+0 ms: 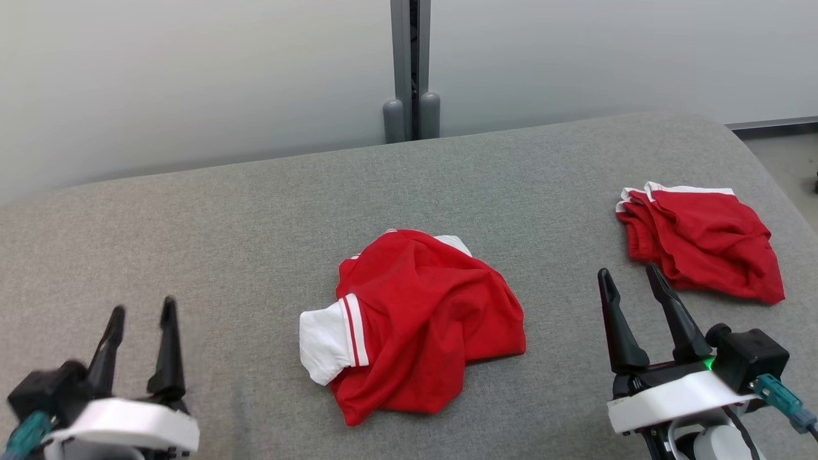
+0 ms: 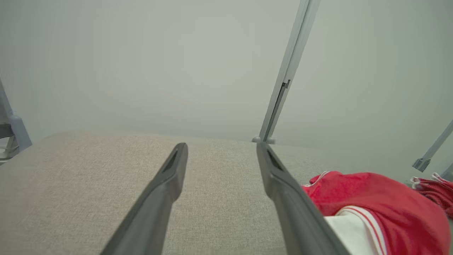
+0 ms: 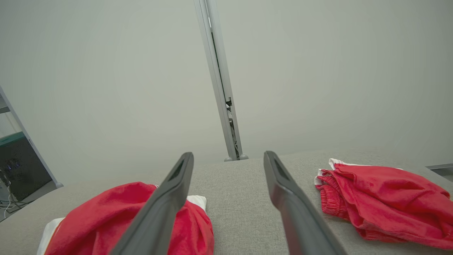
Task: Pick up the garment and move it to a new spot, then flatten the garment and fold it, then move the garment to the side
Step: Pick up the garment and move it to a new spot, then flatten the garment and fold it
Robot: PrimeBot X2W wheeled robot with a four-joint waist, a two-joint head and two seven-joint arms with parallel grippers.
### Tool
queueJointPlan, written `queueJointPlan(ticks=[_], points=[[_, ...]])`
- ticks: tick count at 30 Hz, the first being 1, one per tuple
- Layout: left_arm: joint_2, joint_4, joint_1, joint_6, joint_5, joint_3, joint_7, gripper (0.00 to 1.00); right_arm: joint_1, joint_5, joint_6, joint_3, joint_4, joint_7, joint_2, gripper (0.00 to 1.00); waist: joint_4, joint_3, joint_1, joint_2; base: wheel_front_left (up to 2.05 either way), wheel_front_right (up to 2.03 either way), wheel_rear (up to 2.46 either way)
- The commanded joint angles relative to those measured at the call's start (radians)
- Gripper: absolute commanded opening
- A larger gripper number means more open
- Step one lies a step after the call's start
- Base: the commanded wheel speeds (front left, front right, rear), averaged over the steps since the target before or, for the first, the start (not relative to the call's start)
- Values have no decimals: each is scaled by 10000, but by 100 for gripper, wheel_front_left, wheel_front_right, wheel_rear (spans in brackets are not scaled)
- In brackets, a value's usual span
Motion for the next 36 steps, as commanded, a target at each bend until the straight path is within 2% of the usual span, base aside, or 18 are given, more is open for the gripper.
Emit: queueJointPlan(ticks=[1,7,19,36], points=[[-72,-96,311,112,-34,324,-82,100,117,-23,2,-80,-108,-49,-17,100,26,-2,0,0,0,0,0],[-611,-673,1163,152,569,924,-131,100,337,-40,2,-168,-179,-49,50,100,183,1,0,0,0,0,0],[-1396,-417,1172,-591,1518,1356,-138,100,208,-193,2,-88,-139,-49,77,100,236,-104,0,0,0,0,0],[-1830,-106,1075,-1105,2015,1731,-138,100,182,-132,2,7,-13,-49,86,100,172,-162,0,0,0,0,0]])
